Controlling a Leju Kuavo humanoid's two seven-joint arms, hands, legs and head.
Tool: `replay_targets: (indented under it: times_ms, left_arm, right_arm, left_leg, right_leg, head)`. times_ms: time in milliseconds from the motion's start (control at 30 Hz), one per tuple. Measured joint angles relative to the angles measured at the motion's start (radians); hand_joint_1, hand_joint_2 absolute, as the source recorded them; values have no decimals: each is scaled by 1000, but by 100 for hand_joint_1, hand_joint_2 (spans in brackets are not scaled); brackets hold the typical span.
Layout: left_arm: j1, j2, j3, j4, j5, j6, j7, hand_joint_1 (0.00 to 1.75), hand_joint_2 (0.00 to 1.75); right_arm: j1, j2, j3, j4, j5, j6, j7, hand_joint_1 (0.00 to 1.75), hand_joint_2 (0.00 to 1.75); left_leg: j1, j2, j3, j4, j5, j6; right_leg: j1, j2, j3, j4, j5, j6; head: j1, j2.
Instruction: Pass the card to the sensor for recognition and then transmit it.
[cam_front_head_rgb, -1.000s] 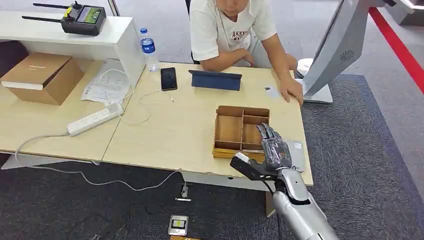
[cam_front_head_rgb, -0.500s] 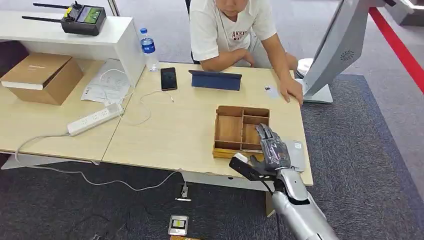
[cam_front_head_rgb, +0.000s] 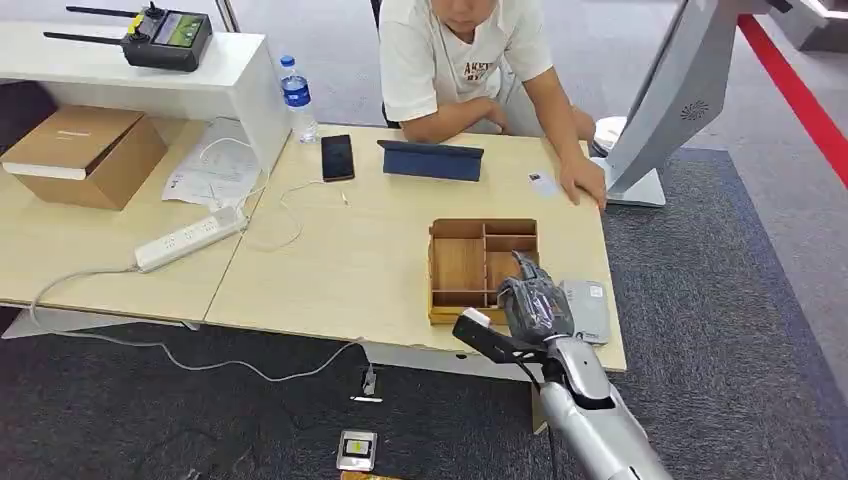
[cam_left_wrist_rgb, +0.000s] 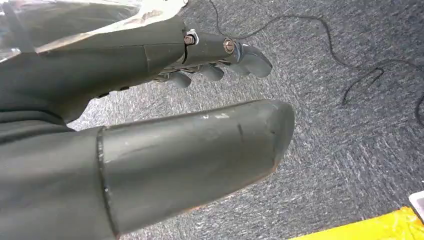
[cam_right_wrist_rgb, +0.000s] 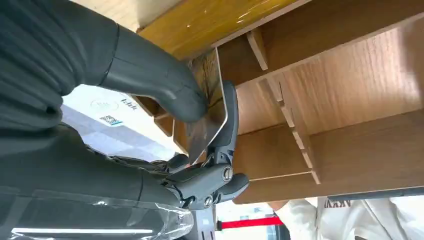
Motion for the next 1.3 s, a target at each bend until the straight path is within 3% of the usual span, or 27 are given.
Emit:
replay_targets:
  times_ms: [600,1133,1300]
  left_arm:
    - [-2,-4,0,0,-13,-5,-11,0,0]
    - [-5,-6,-15,0,-32,-10,-27,0,0]
    - [-21,-7,-25,0,-52,-33,-15,0,0]
  right_arm:
    - [-19,-9,-3,-71,-33,0,0,175,175]
    - [-198,-72,-110,-313,6,93,37,175,175]
    - [-225,-78,-130,-300,-6,87,-6,175,175]
  left_leg:
    - [0,1,0,0,0,0]
    - [0,1,1,1,0,0]
    - [0,1,0,1,0,0]
  right_leg:
    - [0,0,0,0,0,0]
    - [0,0,0,0,1,0]
    - [0,0,0,0,2,0]
  head:
    - [0,0]
    - [0,0]
    - [0,0]
